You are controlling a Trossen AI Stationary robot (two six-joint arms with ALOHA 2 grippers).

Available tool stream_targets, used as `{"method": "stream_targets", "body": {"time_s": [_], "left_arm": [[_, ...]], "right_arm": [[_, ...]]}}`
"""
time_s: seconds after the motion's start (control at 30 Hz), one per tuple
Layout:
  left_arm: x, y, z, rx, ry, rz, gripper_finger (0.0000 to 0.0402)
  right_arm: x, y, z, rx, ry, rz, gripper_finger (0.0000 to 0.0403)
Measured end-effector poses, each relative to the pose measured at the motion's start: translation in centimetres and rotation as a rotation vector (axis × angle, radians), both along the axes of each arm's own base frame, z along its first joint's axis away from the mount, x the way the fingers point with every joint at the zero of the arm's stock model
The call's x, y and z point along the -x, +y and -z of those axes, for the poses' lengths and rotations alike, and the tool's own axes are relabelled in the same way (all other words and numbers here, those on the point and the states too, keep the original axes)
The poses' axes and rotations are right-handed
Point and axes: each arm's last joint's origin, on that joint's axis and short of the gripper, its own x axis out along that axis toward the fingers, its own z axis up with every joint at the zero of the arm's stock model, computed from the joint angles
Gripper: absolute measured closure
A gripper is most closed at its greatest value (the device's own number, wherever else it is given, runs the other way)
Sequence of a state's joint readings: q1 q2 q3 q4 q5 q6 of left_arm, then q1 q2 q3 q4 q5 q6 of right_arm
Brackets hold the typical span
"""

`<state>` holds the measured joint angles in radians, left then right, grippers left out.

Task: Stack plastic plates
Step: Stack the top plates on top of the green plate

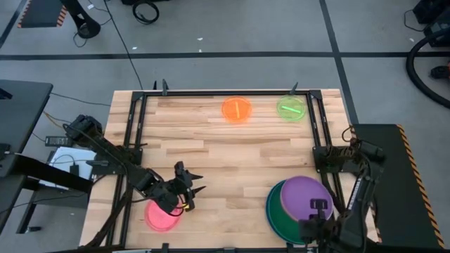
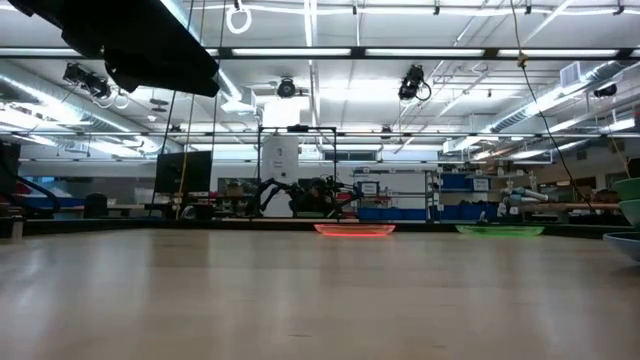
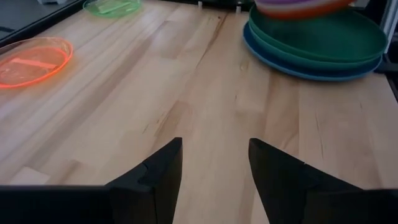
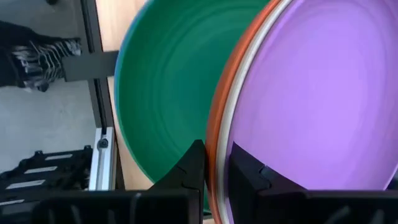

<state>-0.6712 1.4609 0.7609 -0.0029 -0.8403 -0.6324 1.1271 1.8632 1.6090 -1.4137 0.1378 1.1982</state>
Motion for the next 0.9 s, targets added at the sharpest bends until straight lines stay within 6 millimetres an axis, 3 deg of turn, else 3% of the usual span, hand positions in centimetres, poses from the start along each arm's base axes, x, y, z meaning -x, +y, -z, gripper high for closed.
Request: {"method": "stream_targets", "body": {"time_s": [0.47,0.9], "left_arm": [[0.0,0.1,0.0,0.03,-0.016,-0.029,0.0212],[0.0,0.0,0.0,0.027,-0.011,-0.029,0.0212]], "right_arm": [[0.1,0.1,3.0,-0.015,0.003,-0.073,0.0352],[0.1,0.3,3.5,-0.059,0.017,-0.077,0.0277]]}}
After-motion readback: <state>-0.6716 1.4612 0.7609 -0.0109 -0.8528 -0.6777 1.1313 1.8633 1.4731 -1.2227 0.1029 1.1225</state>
